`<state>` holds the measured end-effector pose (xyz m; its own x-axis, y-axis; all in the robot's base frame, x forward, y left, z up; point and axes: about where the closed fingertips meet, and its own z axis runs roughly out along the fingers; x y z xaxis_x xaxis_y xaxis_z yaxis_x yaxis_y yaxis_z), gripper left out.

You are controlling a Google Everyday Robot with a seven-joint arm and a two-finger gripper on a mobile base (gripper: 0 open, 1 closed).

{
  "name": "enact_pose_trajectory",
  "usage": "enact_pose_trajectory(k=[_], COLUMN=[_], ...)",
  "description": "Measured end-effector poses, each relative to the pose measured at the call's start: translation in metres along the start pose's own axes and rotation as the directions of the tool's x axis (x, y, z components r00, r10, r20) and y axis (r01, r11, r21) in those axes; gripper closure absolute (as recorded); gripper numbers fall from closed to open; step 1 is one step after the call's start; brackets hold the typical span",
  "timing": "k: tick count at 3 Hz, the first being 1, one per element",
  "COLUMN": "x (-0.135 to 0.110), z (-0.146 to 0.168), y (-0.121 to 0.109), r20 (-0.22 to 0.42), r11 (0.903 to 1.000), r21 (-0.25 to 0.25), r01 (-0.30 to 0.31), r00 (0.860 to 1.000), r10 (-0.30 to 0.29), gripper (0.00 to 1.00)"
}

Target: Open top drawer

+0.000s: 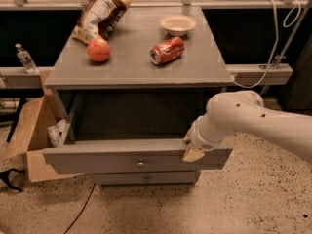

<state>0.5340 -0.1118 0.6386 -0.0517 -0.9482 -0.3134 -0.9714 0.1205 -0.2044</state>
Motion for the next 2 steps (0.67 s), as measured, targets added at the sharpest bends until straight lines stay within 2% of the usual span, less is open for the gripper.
enact_pose_trajectory(k=[1,2], x=[-0.0001,-0.0001], z=[0.0000,0.0000], y=[0.0000,0.0000], r20=[0.000,0.000], r11=[1.0000,1.0000], r21=[0.000,0.000], r01=[0.000,0.000], r00=[1.000,1.000], r10=[0.000,0.000], gripper=[0.82,0.60])
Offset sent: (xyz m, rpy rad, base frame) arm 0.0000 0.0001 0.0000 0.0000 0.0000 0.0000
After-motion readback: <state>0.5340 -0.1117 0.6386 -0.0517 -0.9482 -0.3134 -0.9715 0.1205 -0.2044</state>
